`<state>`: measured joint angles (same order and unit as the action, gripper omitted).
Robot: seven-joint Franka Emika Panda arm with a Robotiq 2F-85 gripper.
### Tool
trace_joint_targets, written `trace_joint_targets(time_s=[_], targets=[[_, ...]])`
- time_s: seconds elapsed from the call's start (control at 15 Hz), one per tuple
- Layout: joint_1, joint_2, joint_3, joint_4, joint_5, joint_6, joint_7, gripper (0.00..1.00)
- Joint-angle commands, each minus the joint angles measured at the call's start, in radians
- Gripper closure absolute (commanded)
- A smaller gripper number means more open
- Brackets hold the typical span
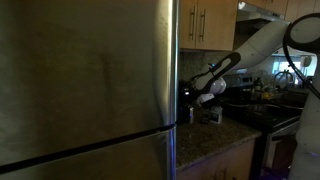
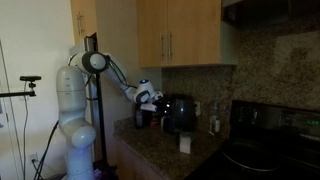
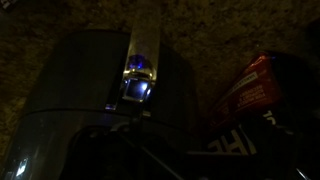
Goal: Turn off the air fryer
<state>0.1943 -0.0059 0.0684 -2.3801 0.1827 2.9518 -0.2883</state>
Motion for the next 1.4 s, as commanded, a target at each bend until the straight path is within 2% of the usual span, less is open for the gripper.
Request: trace_joint_targets(time_s=[0.0,0.4,0.47,0.8,0.93,1.0,1.07,1.13,1.27,1.33], targets=[[0.0,0.004,0.0,0.002,0.0,0.002,0.0,0.0],[0.036,0.005,0.032,-0.01,0.107,0.154,-0.068,0.0],[0.028,0.004,0.025,0.002,0.068,0.102,-0.028,0.0],[0.031,0.023,0.022,0.012,0.07,0.133,-0.028,0.0],[0.044,0.049,0.036,0.036,0.162,0.193,-0.071,0.0],[0.054,0.061,0.054,0.053,0.237,0.234,-0.119,0.06],[0.039,0.021,0.034,0.014,0.144,0.175,-0.049,0.03],[0.045,0.028,0.042,0.023,0.184,0.199,-0.073,0.06],[0.053,0.039,0.051,0.035,0.204,0.211,-0.082,0.06],[0.054,0.042,0.051,0.037,0.205,0.213,-0.082,0.01]])
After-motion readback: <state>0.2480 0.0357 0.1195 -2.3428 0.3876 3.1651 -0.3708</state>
